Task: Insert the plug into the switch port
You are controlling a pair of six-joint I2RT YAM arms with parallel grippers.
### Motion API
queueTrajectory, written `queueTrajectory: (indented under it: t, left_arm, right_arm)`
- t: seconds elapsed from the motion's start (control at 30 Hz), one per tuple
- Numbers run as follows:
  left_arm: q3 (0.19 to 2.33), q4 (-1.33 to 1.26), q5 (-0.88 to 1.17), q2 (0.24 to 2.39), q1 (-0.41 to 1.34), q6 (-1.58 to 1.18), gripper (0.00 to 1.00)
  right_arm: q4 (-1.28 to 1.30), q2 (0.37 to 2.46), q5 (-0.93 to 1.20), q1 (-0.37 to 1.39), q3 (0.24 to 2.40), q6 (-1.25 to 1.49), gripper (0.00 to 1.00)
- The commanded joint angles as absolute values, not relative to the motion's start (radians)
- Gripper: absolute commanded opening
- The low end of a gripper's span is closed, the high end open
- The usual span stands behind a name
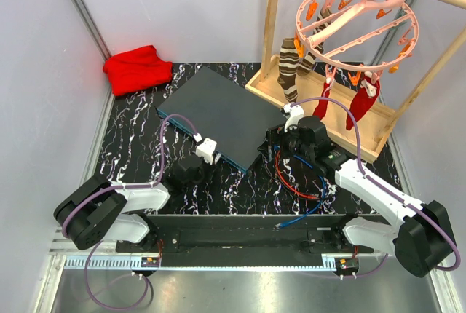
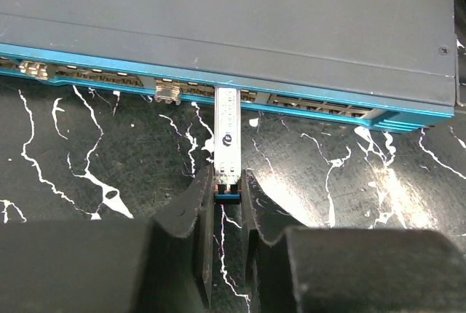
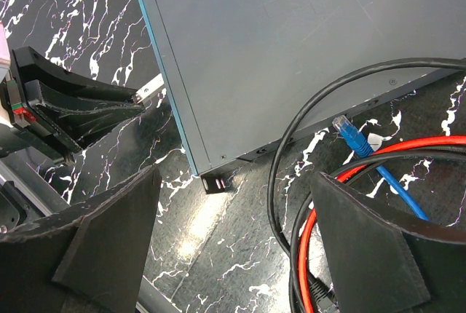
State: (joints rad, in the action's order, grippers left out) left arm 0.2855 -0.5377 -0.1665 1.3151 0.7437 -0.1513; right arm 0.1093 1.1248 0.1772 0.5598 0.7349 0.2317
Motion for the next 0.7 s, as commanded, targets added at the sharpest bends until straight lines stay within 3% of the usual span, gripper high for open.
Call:
queueTrajectory:
  t: [0.0, 0.67]
  left_arm:
    - [0.287, -0.577, -0.146, 1.292, 0.741, -0.156, 0.0]
    - [0.324, -0.581, -0.118, 1.296, 0.741, -0.138, 0.0]
  right_arm:
    - [0.058, 1.123, 0.179, 0.552, 0.735, 0.23, 0.93]
    - [0.052, 1.131, 0.186, 0.552, 0.738, 0.232, 0.93]
